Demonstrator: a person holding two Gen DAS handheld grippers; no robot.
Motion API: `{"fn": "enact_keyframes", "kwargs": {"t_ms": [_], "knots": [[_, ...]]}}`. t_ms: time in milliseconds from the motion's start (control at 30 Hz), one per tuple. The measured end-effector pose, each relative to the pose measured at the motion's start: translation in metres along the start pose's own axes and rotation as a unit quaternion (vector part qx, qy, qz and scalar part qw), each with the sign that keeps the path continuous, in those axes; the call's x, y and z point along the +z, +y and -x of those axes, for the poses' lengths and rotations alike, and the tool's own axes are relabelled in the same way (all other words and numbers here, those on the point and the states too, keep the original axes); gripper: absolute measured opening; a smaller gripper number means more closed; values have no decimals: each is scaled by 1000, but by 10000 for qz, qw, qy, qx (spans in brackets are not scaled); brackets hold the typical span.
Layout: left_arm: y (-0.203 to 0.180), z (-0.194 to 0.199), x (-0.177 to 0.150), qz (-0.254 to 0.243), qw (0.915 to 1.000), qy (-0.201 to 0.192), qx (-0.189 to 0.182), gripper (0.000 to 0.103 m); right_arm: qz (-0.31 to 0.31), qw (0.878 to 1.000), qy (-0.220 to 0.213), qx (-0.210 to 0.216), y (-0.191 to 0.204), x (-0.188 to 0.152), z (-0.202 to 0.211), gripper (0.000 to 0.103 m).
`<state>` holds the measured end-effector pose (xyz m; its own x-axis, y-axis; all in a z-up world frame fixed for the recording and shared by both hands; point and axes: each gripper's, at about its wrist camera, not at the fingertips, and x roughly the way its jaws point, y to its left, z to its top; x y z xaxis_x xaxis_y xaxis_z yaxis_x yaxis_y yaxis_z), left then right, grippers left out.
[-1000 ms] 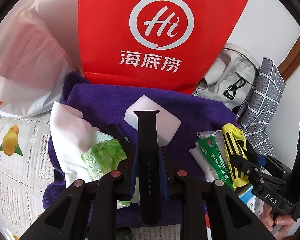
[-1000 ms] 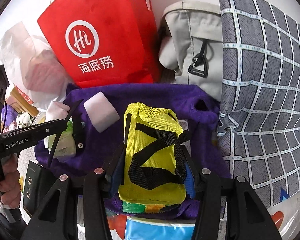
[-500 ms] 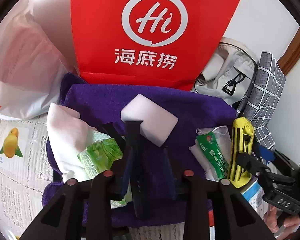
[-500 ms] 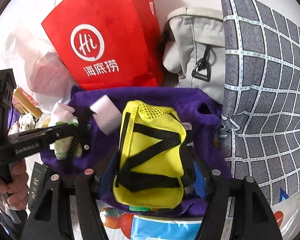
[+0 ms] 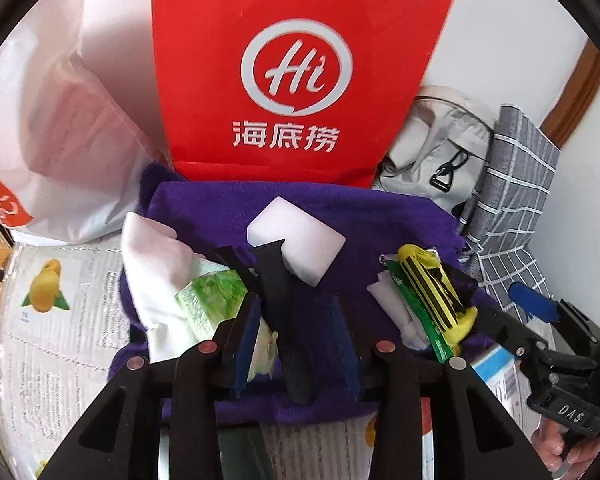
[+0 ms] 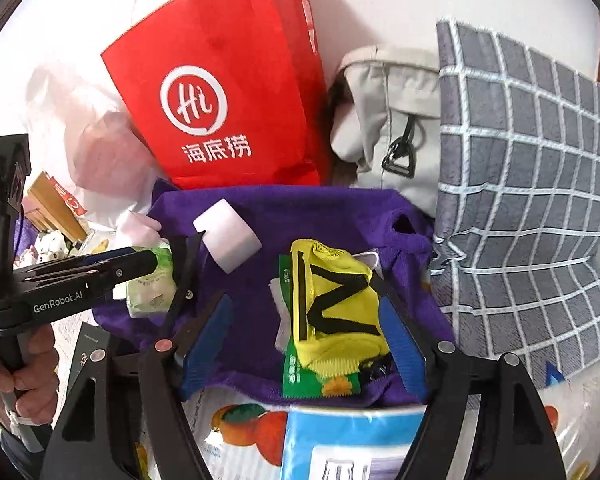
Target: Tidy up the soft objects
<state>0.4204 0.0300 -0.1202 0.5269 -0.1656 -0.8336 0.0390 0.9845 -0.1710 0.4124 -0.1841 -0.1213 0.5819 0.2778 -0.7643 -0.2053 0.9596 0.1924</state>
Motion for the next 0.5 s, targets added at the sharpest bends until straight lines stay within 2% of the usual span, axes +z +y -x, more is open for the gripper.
{"fn": "enact_keyframes", "kwargs": {"t_ms": [67,233,433,500], "knots": [[-2,11,-7,-33,10000,-67,26,44,-5,10000,-27,-2,2,-3,14,76],[-5,47,-31,-131,9997,-197,115,45,-1,9995,-205,-254,9,-16,57,76],[-11,103,-60,-208,9983,-482,272,53,245,9971,-491,-531,32,-45,118,76],[-14,123,-72,-213,9976,-602,256,55,244,9964,-568,-577,38,-59,138,80]]}}
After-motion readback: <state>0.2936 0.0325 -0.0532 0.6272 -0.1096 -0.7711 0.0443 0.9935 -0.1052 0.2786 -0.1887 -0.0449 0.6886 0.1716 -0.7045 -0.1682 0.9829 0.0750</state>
